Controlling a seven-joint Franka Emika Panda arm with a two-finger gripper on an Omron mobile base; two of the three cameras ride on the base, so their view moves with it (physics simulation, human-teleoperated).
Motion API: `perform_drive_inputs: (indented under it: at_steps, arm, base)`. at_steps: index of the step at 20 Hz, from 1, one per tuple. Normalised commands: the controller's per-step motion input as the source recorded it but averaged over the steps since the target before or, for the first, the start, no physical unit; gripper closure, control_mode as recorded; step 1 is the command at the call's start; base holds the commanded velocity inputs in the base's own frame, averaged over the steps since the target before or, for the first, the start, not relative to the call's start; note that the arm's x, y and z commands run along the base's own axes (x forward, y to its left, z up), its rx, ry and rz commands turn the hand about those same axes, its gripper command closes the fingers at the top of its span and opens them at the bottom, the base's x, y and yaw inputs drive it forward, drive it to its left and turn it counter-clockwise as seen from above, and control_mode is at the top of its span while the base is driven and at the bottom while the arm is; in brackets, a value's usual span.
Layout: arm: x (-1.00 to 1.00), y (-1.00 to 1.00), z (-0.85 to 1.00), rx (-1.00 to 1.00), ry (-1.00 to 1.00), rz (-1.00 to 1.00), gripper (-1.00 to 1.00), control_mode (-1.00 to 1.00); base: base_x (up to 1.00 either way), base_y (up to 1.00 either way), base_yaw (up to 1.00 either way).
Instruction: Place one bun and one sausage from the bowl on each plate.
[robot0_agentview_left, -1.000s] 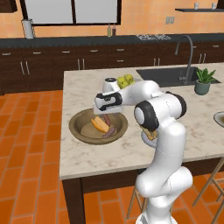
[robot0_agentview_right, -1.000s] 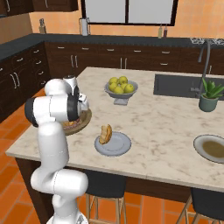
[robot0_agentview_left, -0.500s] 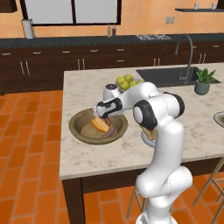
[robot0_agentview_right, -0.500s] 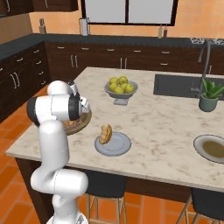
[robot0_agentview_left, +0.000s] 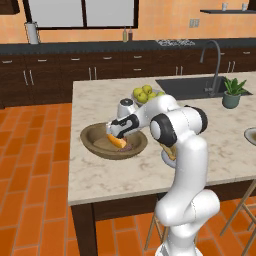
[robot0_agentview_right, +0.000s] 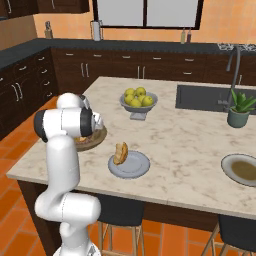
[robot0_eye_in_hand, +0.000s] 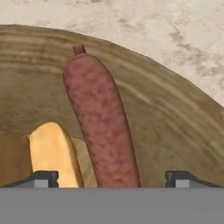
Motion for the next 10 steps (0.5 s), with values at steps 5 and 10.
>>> perform_drive_inputs:
  at_steps: [5, 10]
  arm:
    - [0.0, 0.0, 0.0, 0.0, -0.02, 0.0, -1.0, -1.0]
    - [0.0, 0.0, 0.0, 0.0, 0.0, 0.0, -1.0, -1.0]
  base:
    - [0.0, 0.0, 0.0]
    - [0.0, 0.0, 0.0]
